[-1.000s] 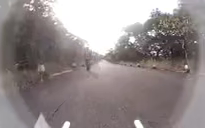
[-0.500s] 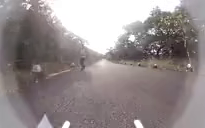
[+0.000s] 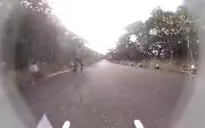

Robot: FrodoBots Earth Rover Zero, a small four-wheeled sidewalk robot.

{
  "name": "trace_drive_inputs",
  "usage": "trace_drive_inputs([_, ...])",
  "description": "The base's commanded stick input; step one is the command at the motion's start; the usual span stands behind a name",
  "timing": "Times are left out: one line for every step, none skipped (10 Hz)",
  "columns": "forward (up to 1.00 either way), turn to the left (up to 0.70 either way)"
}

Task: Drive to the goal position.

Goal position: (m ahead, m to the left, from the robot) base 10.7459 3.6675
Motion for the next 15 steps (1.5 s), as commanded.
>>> trace_drive_inputs([0.5,0.0])
trace_drive_inputs([0.5,0.0])
trace_drive_inputs([0.5,0.0])
trace_drive_inputs([0.5,0.0])
trace_drive_inputs([0.5,0.0])
trace_drive_inputs([0.5,0.0])
trace_drive_inputs([0.5,0.0])
trace_drive_inputs([0.5,0.0])
trace_drive_inputs([0.5,0.0])
trace_drive_inputs([0.5,0.0])
trace_drive_inputs([0.5,0.0])
trace_drive_inputs([0.5,0.0])
trace_drive_inputs([0.5,0.0])
trace_drive_inputs([0.5,0.0])
trace_drive_inputs([0.5,0.0])
